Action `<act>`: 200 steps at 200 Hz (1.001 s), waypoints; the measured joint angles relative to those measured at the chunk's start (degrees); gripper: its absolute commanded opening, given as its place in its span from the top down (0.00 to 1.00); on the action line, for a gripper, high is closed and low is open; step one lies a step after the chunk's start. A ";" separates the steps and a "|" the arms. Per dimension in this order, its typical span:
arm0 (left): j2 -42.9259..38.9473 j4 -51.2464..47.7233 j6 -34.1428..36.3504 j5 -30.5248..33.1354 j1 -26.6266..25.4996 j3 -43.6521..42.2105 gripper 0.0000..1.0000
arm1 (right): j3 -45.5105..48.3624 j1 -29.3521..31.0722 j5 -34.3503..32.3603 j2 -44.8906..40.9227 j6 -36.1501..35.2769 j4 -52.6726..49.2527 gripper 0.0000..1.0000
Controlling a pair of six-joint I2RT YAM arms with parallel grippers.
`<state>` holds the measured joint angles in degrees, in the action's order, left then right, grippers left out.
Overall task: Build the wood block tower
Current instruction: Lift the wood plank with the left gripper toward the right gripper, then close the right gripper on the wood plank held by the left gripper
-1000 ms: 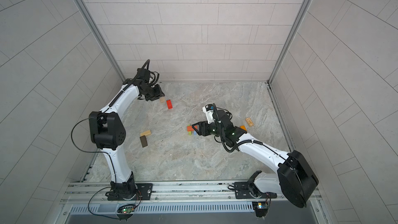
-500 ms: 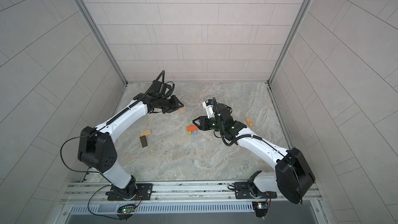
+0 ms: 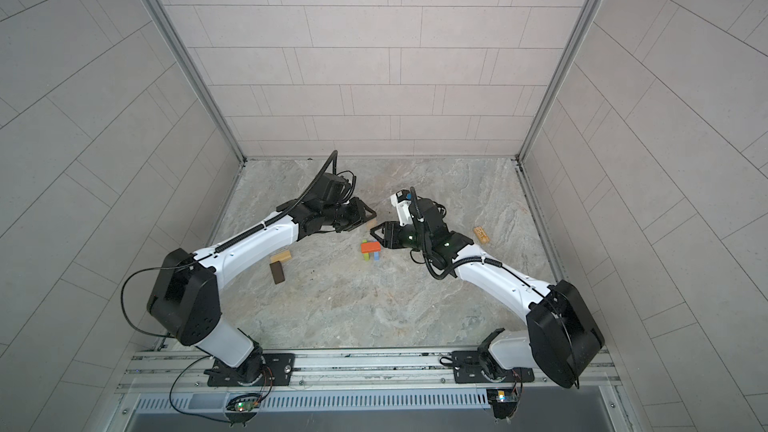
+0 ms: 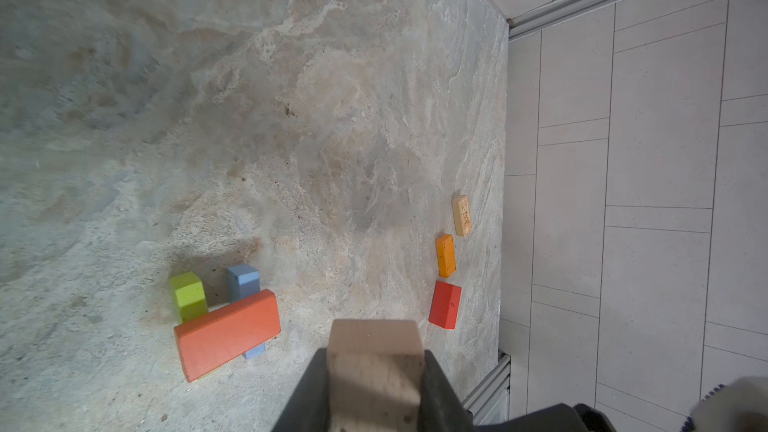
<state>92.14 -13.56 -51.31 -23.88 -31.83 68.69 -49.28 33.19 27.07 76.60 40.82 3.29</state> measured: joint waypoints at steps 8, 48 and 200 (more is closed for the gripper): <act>0.02 0.74 -0.66 -0.04 -0.13 -0.57 0.82 | 0.00 -0.13 -0.02 0.37 0.04 0.02 0.56; 0.02 4.11 -2.36 -0.11 -0.46 -0.90 0.82 | 0.00 -1.73 -0.13 1.66 0.48 1.09 0.58; 0.20 8.92 -4.26 -1.73 -1.95 -1.88 0.82 | -0.02 -4.48 3.15 4.79 1.90 5.73 0.74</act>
<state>92.33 -4.64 -55.57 -25.61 -33.78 66.81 -49.30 28.71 30.22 81.38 42.72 9.02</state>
